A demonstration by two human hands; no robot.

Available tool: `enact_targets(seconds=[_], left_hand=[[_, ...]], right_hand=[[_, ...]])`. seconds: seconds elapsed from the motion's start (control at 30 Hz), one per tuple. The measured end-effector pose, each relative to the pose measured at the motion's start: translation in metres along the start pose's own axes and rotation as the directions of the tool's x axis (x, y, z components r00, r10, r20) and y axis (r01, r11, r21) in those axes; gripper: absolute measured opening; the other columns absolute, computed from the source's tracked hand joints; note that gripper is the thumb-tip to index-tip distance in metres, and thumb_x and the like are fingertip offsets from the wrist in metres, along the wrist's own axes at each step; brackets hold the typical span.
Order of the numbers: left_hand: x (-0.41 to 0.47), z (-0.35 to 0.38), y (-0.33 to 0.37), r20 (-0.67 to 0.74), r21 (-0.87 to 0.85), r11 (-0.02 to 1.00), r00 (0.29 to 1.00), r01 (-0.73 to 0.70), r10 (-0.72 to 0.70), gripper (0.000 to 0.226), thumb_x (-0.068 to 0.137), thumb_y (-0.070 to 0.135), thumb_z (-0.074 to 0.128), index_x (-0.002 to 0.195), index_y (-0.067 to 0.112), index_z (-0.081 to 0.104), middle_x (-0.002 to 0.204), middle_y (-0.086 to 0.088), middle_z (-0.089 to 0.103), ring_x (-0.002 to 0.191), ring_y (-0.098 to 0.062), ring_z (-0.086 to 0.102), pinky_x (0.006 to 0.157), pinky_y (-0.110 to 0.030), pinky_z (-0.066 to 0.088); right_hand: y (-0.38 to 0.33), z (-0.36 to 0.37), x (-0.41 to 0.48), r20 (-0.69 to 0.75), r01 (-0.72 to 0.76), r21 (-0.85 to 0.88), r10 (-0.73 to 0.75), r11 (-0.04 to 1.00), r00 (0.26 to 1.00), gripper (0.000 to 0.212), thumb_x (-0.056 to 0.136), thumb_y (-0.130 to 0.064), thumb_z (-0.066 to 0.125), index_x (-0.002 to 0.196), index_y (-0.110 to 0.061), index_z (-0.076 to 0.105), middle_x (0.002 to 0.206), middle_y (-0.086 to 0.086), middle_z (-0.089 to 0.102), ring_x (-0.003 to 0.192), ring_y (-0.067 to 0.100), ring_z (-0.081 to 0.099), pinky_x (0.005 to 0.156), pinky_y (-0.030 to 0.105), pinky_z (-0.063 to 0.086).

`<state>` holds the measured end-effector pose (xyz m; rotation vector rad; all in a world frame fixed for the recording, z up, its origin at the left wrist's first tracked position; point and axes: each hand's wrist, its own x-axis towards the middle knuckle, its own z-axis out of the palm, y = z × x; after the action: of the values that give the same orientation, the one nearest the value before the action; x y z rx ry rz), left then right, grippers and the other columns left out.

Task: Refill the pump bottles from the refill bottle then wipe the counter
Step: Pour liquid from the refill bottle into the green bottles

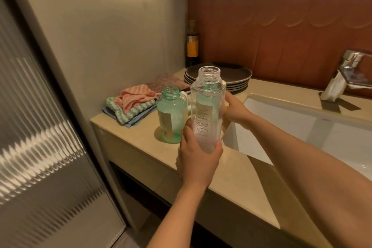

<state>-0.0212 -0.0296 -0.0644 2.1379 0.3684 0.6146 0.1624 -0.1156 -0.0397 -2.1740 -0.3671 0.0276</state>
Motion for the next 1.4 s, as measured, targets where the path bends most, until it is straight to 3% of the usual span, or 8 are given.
enact_targets(seconds=[0.23,0.57,0.77,0.9,1.0,1.2,1.3,1.4], left_hand=[[0.002,0.002,-0.002,0.018,0.012,1.000,1.000,0.008,-0.008,0.086,0.079,0.046,0.066,0.146,0.024,0.017,0.144,0.006,0.035,0.129,-0.018,0.039,0.099,-0.037,0.038],[0.004,0.003,-0.003,0.012,0.008,1.000,1.000,0.008,-0.009,0.083,0.079,0.046,0.067,0.144,0.024,0.020,0.142,0.005,0.036,0.125,-0.021,0.042,0.097,-0.040,0.040],[0.002,0.004,-0.004,-0.011,-0.018,1.000,1.000,-0.017,0.017,0.081,0.077,0.043,0.068,0.142,0.029,0.023,0.135,0.008,0.041,0.121,-0.018,0.045,0.093,-0.040,0.044],[0.003,0.004,-0.004,-0.014,-0.028,0.999,1.000,-0.022,0.021,0.079,0.077,0.042,0.069,0.141,0.030,0.024,0.133,0.008,0.042,0.120,-0.018,0.046,0.092,-0.038,0.043],[0.003,0.003,-0.004,-0.016,-0.026,0.999,1.000,-0.025,0.025,0.080,0.077,0.042,0.069,0.142,0.029,0.023,0.132,0.008,0.042,0.119,-0.018,0.047,0.091,-0.037,0.043],[0.002,0.004,-0.003,-0.011,-0.025,0.999,1.000,-0.024,0.024,0.080,0.076,0.042,0.069,0.141,0.029,0.023,0.133,0.008,0.041,0.120,-0.019,0.046,0.092,-0.038,0.043],[0.002,0.004,-0.005,-0.017,-0.026,1.000,1.000,-0.015,0.015,0.080,0.077,0.041,0.070,0.141,0.026,0.025,0.132,0.005,0.043,0.119,-0.022,0.047,0.091,-0.039,0.043],[0.002,0.004,-0.005,-0.013,-0.021,1.000,1.000,-0.014,0.014,0.082,0.076,0.043,0.069,0.142,0.026,0.023,0.134,0.005,0.042,0.119,-0.021,0.047,0.090,-0.037,0.042]], right_hand=[[0.012,-0.003,0.009,0.145,-0.009,0.015,0.006,1.000,0.989,0.051,0.089,-0.031,0.060,0.137,-0.026,0.042,0.140,-0.001,0.045,0.127,0.023,0.041,0.101,0.044,0.042],[0.007,-0.009,0.010,0.132,0.114,-0.307,-0.077,0.945,0.988,0.034,0.093,-0.019,0.052,0.127,-0.016,0.053,0.126,0.010,0.057,0.110,0.026,0.054,0.090,0.036,0.045],[0.016,-0.025,0.005,0.112,0.017,-0.326,0.021,0.945,0.993,0.059,0.089,-0.052,0.050,0.141,-0.024,0.039,0.142,0.006,0.044,0.125,0.026,0.046,0.100,0.040,0.039],[0.026,-0.027,0.006,0.074,-0.067,-0.269,0.090,0.961,0.993,0.078,0.082,-0.059,0.057,0.146,-0.026,0.026,0.150,0.005,0.032,0.134,0.029,0.035,0.107,0.047,0.033],[0.026,-0.015,0.002,0.012,-0.076,-0.283,0.083,0.956,0.996,0.091,0.068,-0.066,0.065,0.143,-0.025,0.031,0.145,0.005,0.040,0.128,0.028,0.042,0.102,0.051,0.038],[0.017,-0.002,-0.014,-0.236,-0.103,-0.036,0.092,0.994,0.967,0.077,0.066,-0.037,0.081,0.129,-0.017,0.043,0.126,0.006,0.053,0.109,0.024,0.052,0.088,0.037,0.049],[0.007,-0.017,-0.024,-0.311,0.013,0.038,0.000,0.999,0.950,0.074,0.061,-0.027,0.086,0.122,-0.018,0.045,0.118,0.003,0.053,0.104,0.019,0.052,0.079,0.029,0.050],[-0.011,-0.042,-0.039,-0.355,0.161,-0.042,-0.165,0.986,0.920,0.067,0.059,-0.013,0.083,0.116,-0.016,0.048,0.112,0.001,0.050,0.101,0.017,0.049,0.068,0.019,0.043]])
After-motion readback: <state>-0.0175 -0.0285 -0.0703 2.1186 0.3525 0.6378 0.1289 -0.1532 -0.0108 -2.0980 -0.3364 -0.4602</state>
